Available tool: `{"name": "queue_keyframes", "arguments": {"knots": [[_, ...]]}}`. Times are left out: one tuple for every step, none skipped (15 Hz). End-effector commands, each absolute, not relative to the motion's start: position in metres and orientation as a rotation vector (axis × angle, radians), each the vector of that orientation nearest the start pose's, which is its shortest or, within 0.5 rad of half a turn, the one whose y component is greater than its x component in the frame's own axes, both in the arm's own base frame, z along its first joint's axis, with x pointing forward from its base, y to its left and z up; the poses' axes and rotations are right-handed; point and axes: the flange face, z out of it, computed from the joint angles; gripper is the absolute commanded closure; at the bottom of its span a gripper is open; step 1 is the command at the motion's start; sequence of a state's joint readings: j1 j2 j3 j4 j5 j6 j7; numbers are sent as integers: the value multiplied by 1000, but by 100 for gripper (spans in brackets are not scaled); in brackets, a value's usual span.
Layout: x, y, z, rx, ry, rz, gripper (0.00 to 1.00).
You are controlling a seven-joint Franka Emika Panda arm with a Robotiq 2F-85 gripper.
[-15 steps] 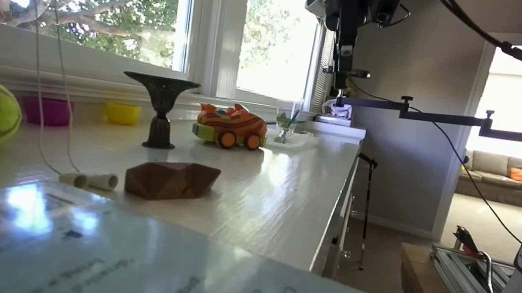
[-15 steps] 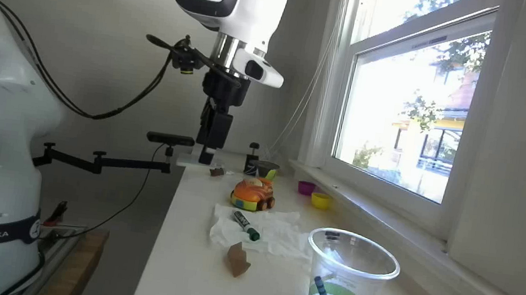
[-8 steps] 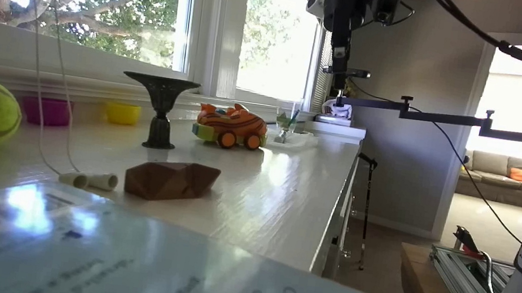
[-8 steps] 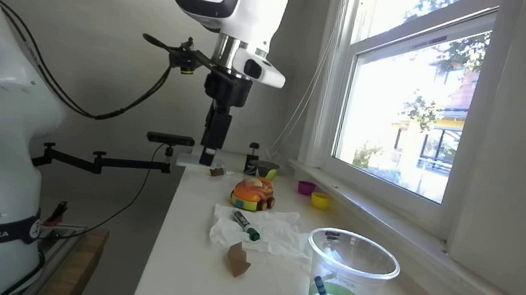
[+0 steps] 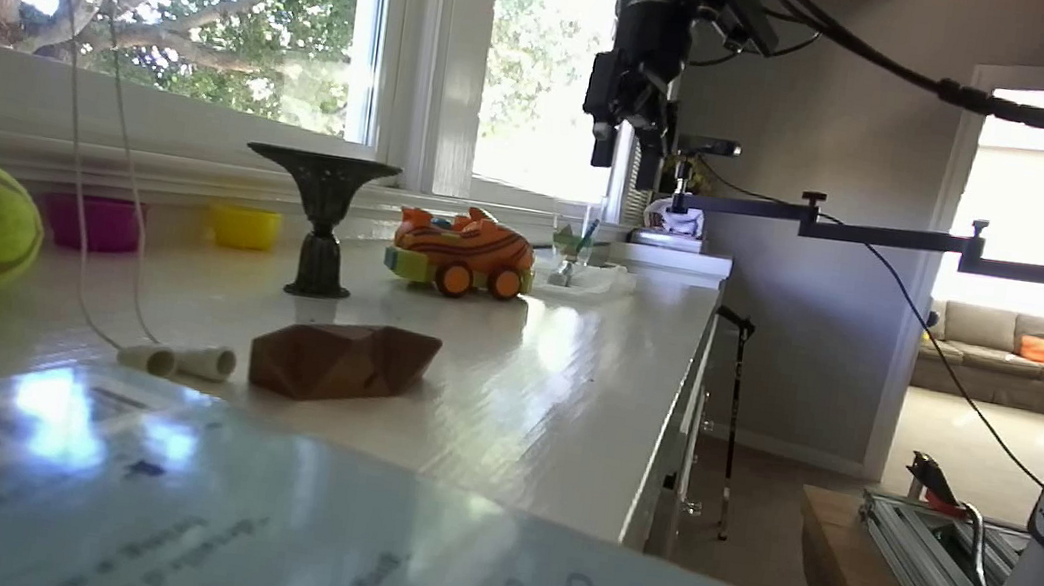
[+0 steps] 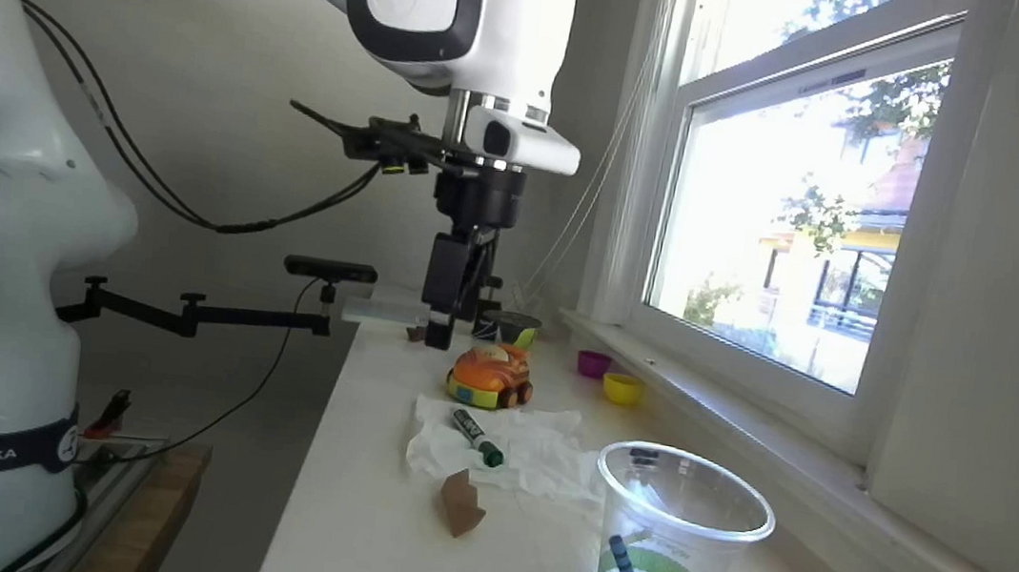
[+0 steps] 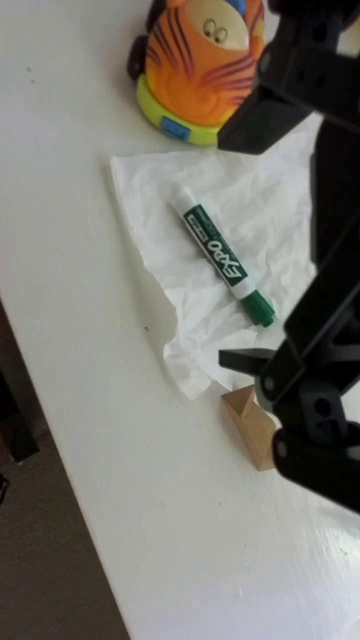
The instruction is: Pick up the marker and put it in the cup
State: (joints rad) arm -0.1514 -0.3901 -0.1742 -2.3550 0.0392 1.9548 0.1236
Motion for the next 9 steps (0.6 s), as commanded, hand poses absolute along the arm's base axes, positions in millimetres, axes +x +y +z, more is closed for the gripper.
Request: {"name": "queue_keyframes", "arguments": {"knots": [[417,-152,453,-2921,968,-37,0],[420,-157,445,-2899,1047,-43,0],[422,-161,438,-2875,1125,-47,0],[424,-164,430,-2846,1204,-52,0],[426,-167,424,-2815,1281,-54,0],[428,-170,418,-2782,1357,-55,0],[430,-171,414,-2747,1434,-56,0],[432,-171,409,-2711,1510,-56,7],[434,-171,404,-2672,1584,-53,13]]}}
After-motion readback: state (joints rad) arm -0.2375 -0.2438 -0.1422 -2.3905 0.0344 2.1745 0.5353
